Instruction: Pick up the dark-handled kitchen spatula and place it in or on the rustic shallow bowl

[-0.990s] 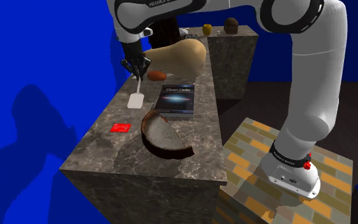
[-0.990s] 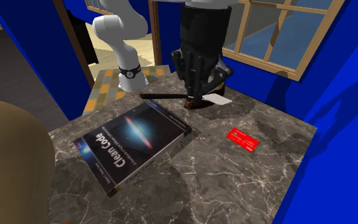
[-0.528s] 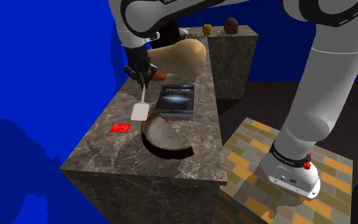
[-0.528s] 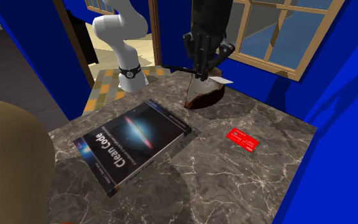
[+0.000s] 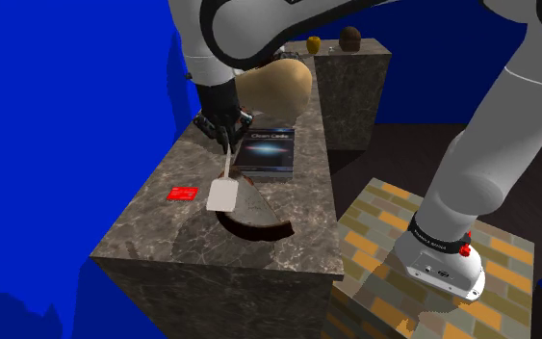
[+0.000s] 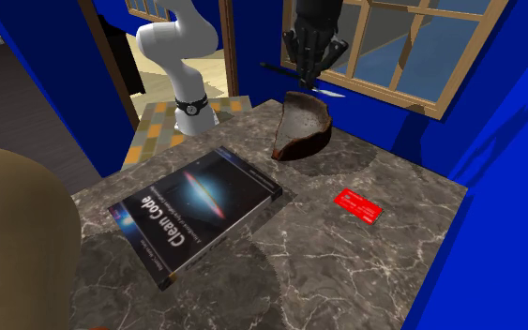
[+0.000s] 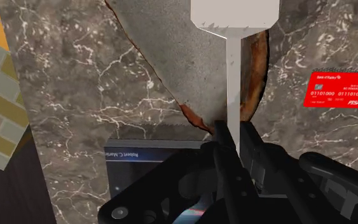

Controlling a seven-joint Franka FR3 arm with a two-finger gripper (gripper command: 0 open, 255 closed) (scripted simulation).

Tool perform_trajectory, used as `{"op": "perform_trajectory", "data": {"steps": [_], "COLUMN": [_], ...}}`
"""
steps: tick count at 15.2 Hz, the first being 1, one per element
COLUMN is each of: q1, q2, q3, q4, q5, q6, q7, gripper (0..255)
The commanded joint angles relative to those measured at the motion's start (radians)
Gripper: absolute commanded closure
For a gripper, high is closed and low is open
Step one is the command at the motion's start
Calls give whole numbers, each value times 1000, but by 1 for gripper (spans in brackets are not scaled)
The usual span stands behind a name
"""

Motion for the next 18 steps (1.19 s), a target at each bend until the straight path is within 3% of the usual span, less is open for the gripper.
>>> {"op": "perform_trajectory", "data": {"steps": [1,3,18], "q1": [16,36,38], "q2": [-47,-91,-43], "q3": [13,29,47], "q4": [-39,-74,-234], "q5": [26,52,29], "q6": [-3,-7,194], "q7": [21,45,73], "gripper": [255,255,255]}}
